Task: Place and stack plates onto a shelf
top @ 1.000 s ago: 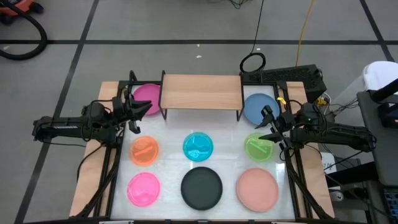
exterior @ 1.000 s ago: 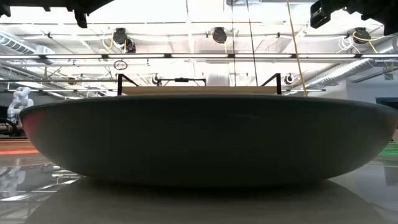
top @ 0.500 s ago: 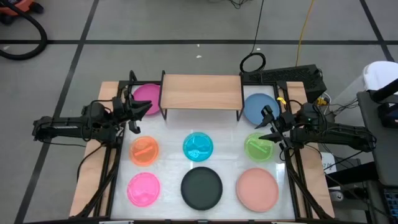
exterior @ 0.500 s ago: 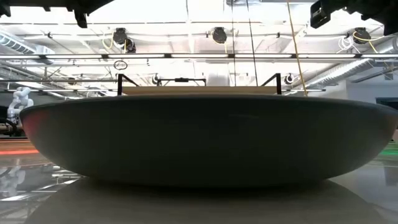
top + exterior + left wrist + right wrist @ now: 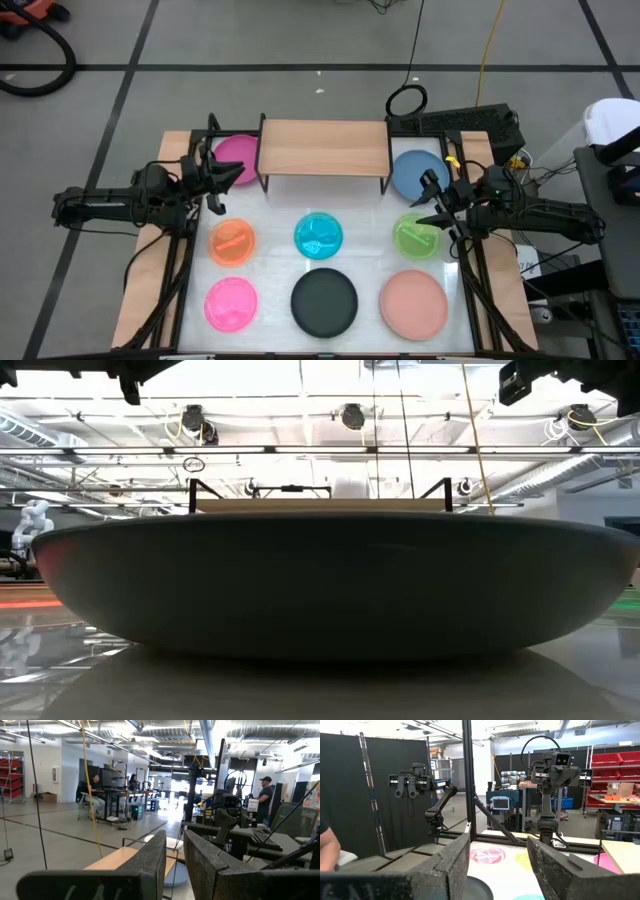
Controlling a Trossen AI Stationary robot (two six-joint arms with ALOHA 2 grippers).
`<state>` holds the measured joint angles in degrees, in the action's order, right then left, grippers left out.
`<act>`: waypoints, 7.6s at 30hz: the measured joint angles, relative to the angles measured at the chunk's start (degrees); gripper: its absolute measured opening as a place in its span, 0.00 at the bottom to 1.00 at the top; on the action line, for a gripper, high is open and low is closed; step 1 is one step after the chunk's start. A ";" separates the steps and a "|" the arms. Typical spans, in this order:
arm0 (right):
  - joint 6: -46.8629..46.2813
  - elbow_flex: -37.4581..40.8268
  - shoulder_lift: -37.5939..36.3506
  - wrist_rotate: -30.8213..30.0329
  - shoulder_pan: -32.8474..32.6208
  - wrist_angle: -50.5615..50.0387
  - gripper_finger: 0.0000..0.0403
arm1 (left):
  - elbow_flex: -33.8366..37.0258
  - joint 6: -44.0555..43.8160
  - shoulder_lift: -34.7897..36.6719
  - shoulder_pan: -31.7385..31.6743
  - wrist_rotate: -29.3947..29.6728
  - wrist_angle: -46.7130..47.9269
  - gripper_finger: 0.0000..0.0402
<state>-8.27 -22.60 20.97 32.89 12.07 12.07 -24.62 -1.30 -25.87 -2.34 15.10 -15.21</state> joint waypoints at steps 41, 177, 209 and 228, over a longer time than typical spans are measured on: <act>1.49 0.01 -0.01 0.00 0.00 0.05 0.44 | 0.00 0.01 0.00 0.00 0.02 -0.02 0.18; 44.27 -16.55 80.39 -50.74 -25.30 13.36 0.14 | 0.01 0.00 0.00 0.01 0.01 0.09 0.18; 46.89 -16.55 82.47 -47.81 -22.35 15.58 0.23 | 0.01 0.00 0.00 0.01 0.00 0.10 0.18; 48.09 -16.69 88.04 -50.68 -22.48 20.90 0.08 | 0.00 0.00 0.00 0.01 0.02 0.11 0.18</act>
<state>39.81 -39.29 109.01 -17.79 -10.42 32.97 -24.62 -1.30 -25.87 -2.33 15.11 -15.09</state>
